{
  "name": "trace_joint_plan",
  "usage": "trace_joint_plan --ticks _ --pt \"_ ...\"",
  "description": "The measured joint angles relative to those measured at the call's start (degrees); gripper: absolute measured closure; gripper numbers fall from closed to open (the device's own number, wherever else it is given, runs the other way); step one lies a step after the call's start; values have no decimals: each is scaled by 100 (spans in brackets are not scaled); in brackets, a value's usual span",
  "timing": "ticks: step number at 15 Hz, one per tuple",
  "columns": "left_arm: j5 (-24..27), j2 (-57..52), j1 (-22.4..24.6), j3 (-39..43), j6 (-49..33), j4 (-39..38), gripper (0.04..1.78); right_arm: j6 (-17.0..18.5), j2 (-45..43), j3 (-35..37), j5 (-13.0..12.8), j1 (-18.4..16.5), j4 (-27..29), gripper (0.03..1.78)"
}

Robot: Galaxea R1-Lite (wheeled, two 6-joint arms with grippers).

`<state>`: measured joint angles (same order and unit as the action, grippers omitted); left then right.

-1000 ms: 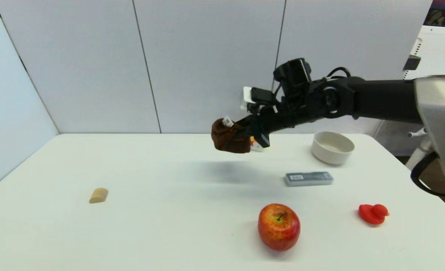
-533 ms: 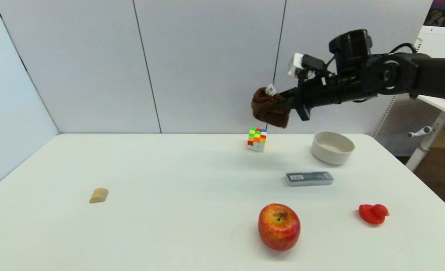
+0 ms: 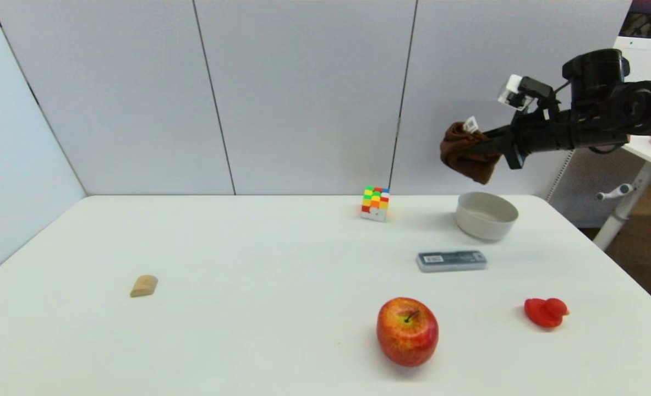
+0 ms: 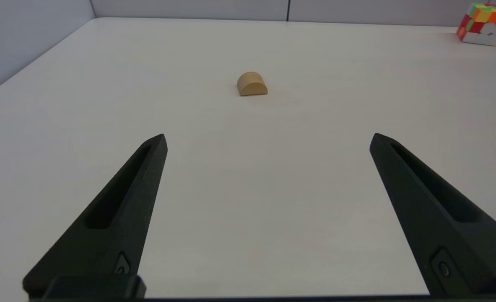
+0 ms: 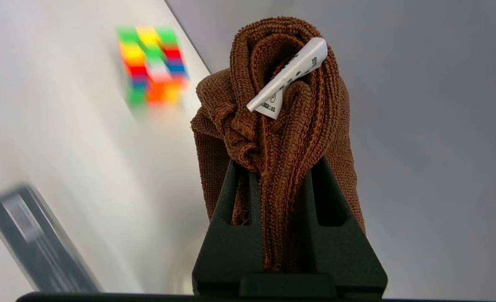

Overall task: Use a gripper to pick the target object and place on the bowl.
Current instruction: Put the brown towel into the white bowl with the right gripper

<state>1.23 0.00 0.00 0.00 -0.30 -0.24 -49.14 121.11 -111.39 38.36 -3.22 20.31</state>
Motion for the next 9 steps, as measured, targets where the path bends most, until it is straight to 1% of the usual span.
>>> trace_joint_plan --ticks 2,4,5,8,9 --pt "-2 0 0 0 -2 0 11 5 11 80 17 -155 179 154" --pt "-2 0 0 0 -5 0 11 -2 9 235 35 -260 195 154" --pt "0 0 0 0 -2 0 11 -5 9 321 110 -289 196 154" --pt "-2 0 0 0 0 2 11 -88 61 505 590 -380 151 154" --pt "-5 0 0 0 -2 2 11 -89 107 527 697 -427 146 154"
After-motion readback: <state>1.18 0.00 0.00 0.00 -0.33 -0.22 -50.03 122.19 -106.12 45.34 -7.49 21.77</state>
